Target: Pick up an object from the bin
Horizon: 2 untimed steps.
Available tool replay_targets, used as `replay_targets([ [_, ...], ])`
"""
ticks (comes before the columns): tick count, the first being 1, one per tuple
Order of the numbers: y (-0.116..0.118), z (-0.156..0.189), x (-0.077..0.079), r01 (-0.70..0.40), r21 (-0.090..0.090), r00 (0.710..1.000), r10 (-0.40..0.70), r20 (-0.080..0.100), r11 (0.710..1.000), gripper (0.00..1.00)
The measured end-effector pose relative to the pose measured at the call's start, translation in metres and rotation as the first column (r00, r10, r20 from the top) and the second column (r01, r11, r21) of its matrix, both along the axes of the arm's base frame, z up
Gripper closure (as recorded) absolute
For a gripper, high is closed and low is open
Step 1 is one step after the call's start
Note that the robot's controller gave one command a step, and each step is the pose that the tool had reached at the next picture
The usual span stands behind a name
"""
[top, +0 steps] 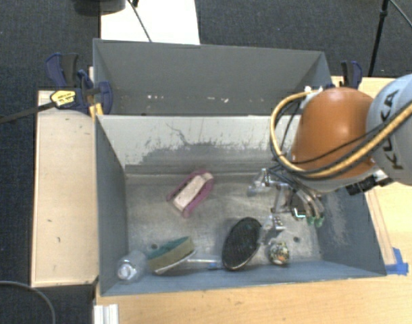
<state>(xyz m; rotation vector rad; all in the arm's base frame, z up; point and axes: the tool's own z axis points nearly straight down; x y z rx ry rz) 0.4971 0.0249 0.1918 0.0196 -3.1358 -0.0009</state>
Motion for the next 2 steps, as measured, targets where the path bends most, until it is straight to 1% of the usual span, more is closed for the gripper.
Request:
replay_targets([
  [1,0.04,-0.099,0.018,-0.032,0.006,0.999,0.032,0.014,0.999,0.0],
  [2,-0.014,-0.092,-0.004,-0.253,-0.001,0.967,0.253,0.01,0.967,0.0],
])
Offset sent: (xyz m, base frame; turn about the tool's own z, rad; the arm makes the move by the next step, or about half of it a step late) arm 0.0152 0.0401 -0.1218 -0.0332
